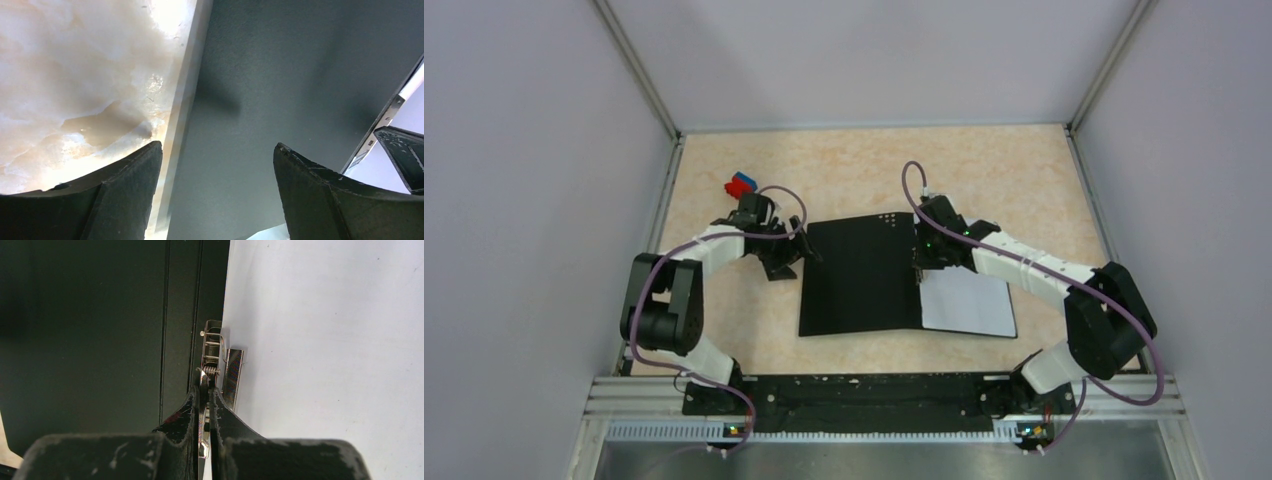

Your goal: Put the files into the folder

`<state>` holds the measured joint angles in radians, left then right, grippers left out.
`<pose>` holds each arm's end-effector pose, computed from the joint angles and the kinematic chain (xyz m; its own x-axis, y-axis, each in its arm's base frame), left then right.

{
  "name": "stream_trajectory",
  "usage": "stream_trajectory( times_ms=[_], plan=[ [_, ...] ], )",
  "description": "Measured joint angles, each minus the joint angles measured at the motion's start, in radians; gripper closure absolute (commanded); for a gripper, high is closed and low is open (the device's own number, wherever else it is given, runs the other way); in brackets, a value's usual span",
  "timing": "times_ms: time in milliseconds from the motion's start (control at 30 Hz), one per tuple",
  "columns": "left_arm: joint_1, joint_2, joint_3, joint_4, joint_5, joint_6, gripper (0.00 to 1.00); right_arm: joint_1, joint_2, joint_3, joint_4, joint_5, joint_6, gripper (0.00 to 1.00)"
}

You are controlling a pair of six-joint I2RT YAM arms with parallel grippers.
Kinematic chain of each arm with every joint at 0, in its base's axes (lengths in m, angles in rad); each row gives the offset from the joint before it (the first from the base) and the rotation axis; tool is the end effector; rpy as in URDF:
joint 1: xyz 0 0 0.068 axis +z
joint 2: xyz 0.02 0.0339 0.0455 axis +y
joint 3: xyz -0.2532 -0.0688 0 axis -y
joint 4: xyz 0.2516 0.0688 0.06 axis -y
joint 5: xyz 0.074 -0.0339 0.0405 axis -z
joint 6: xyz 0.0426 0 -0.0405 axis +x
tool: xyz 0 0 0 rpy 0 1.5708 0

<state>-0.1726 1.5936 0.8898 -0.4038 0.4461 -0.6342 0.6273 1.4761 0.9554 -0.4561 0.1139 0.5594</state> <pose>0.2989 -0.0708 0.1490 -0.9143 -0.3832 -0.1312 -0.2444 0.7803 -0.5757 0.2532 0.1776 0.1960 -0.8508 0.0344 -0.5243 -0.0946 0.9715 0.2172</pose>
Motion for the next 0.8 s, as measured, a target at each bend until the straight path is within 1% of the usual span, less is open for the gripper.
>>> stream_trajectory(
  times_ms=[267, 600, 800],
  plan=[
    [0.000, 0.008, -0.034, 0.029, 0.014, -0.016, 0.13, 0.000, -0.003, 0.000, -0.001, -0.003, 0.002, 1.00],
    [0.000, 0.020, -0.077, 0.135, 0.116, -0.063, 0.12, 0.000, -0.003, 0.000, -0.002, -0.004, 0.003, 1.00],
    [0.000, 0.002, -0.079, 0.134, 0.131, -0.075, 0.12, 0.000, -0.003, 0.000, -0.002, -0.002, 0.002, 1.00]
  ],
)
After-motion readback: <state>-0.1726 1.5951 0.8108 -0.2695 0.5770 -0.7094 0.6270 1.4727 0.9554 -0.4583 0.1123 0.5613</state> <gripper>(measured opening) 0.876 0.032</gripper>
